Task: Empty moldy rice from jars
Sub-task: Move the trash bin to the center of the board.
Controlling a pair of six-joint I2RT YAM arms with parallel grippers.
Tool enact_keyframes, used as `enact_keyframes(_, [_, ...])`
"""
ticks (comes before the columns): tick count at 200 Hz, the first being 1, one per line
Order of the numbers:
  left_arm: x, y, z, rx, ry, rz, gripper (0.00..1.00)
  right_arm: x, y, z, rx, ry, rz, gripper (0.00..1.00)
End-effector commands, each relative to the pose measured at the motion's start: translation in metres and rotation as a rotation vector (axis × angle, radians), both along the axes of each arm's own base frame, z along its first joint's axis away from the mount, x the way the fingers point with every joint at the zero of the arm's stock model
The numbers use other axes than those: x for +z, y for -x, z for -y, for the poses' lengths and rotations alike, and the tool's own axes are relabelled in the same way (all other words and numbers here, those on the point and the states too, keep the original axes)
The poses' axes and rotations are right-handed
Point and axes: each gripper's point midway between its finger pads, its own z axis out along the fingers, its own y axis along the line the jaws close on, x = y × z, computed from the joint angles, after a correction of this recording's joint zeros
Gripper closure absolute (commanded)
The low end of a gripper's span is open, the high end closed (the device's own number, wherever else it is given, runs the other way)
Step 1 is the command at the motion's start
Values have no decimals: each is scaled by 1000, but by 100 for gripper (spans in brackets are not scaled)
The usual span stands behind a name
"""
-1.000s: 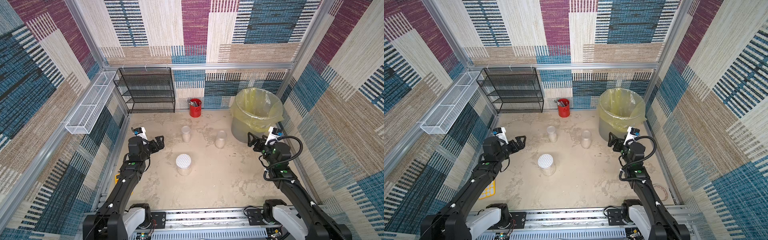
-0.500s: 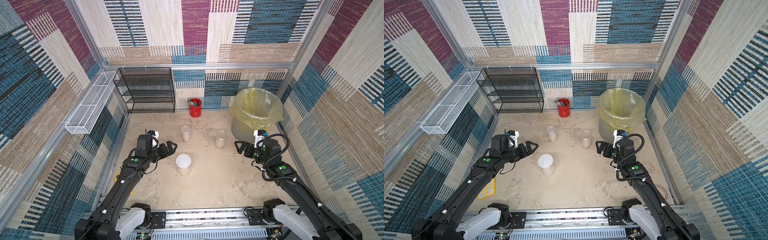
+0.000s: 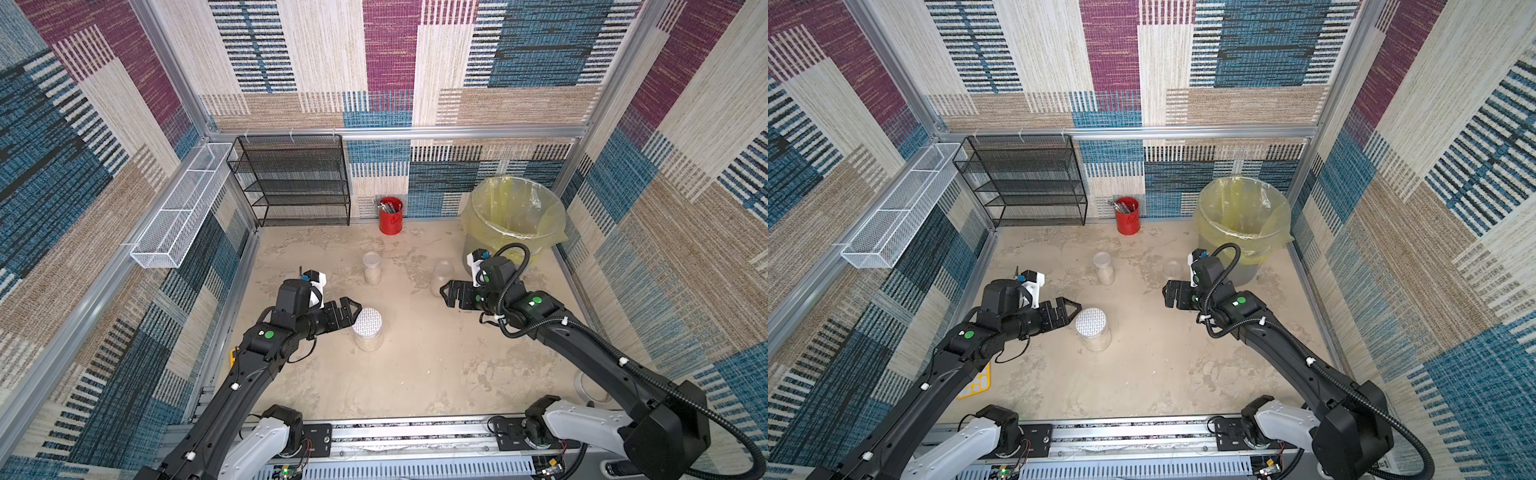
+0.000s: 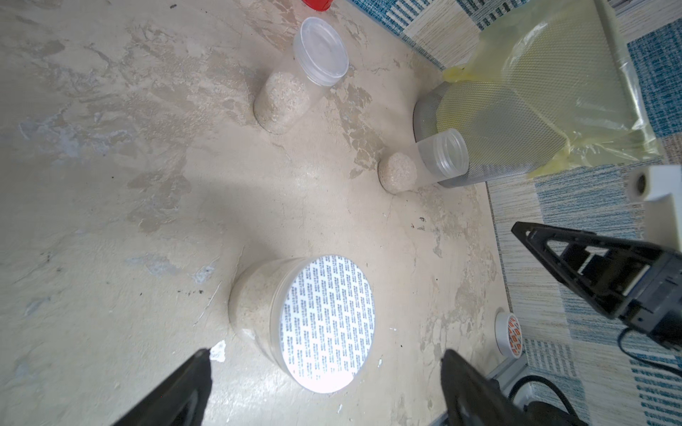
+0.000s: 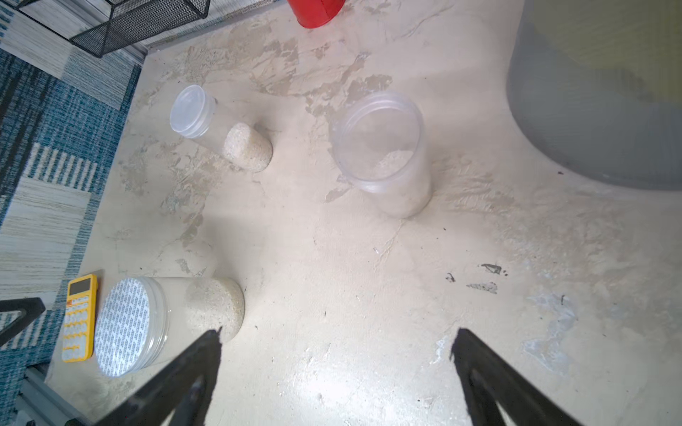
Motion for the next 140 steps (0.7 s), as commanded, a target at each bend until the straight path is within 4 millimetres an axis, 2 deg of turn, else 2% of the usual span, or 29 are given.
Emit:
enact_keyframes(1, [-8,6,-6,27,-18,-23,1,23,-15,14,-51,113,65,1])
enact_keyframes(41, [-10,11,-9,21,-38,-41,1,108,-45,3,32,188,255,1])
enact_keyframes(66, [-8,12,-7,4,-45,-49,1,133,-64,3,20,265,265,0])
enact_keyframes(70, [-7,12,-7,2,-47,-50,1,132,-66,4,20,281,259,0])
enact_keyframes(79, [-6,12,-7,-2,-52,-51,1,147,-74,6,1,301,284,0])
enact_keyframes(117, [-4,16,-10,-12,-71,-59,1,169,-111,31,-101,451,282,0])
enact_keyframes(131, [-2,18,-10,-12,-70,-58,1,167,-129,47,-139,492,249,0])
enact_keyframes(140, [-3,19,-11,-11,-72,-60,1,157,-139,57,-152,519,205,0])
